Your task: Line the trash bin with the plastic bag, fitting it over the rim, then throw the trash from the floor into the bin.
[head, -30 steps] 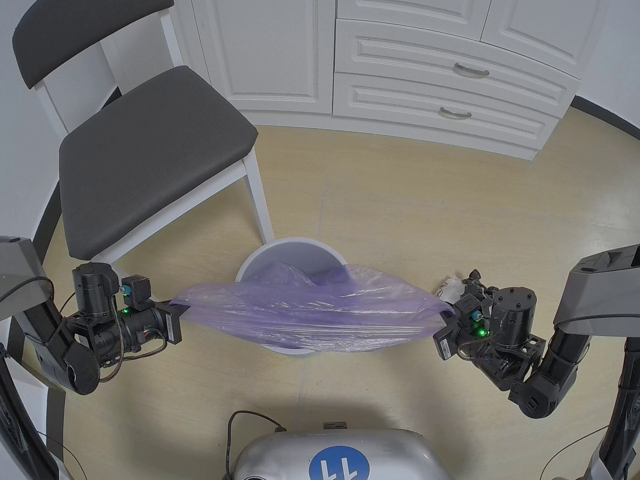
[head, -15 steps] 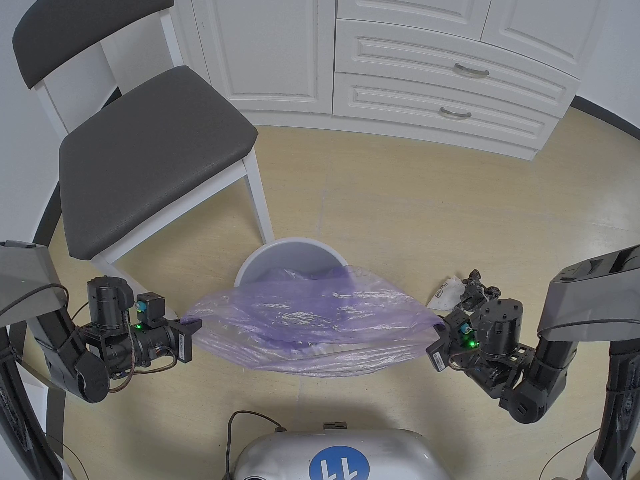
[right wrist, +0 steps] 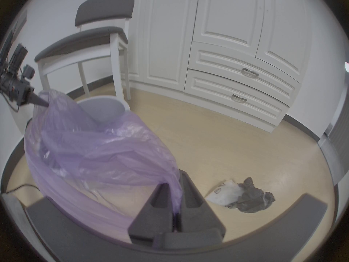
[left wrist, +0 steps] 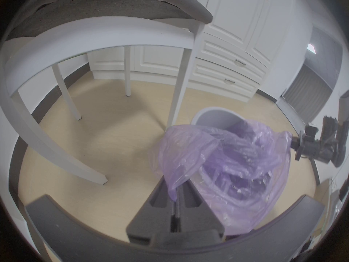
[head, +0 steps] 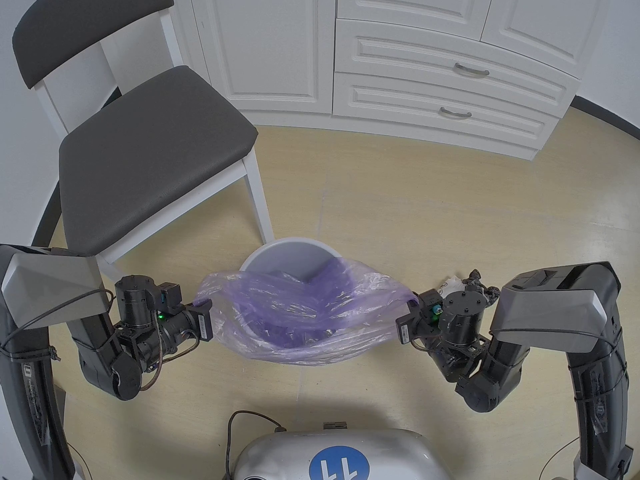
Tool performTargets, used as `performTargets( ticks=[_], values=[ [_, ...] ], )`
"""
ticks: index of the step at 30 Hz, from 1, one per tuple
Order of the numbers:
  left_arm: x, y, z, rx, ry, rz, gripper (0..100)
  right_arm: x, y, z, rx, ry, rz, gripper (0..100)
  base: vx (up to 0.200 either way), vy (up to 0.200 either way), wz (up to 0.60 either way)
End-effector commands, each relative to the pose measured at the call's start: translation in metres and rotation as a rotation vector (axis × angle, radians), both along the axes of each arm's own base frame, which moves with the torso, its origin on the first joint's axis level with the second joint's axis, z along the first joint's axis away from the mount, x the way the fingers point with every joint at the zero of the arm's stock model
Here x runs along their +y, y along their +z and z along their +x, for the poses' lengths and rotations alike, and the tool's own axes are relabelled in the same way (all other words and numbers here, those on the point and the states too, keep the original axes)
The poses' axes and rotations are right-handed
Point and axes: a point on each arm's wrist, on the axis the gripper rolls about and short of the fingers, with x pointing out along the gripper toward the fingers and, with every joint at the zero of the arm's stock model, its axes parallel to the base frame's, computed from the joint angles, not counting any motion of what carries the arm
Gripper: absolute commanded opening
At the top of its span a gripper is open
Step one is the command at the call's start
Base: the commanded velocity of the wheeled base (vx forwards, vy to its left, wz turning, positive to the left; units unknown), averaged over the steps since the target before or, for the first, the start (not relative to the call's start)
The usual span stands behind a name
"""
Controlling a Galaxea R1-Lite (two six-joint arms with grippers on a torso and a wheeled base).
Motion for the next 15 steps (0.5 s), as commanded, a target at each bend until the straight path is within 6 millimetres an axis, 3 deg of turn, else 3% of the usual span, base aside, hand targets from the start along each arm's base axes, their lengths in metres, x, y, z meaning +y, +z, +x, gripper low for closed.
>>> performTargets(
  ticks=[1,8,13,15],
  values=[
    [-0.005,0.002,0.01,-0.034,0.023,-0.039,0,0.015,-0.001,0.008,-0.044,0.019,0.053,0,0.0,0.0,0.0],
    [-0.004,0.022,0.009,-0.107,0.03,-0.083,0,0.016,0.017,0.007,-0.076,0.02,0.099,0,0.0,0.0,0.0],
    [-0.002,0.014,0.009,-0.072,0.032,-0.076,0,0.011,0.013,0.008,-0.065,0.008,0.093,0,0.0,0.0,0.0],
    [0.001,0.001,0.01,-0.032,0.037,-0.064,0,0.007,0.001,0.005,-0.028,0.002,0.062,0,0.0,0.0,0.0]
  ],
)
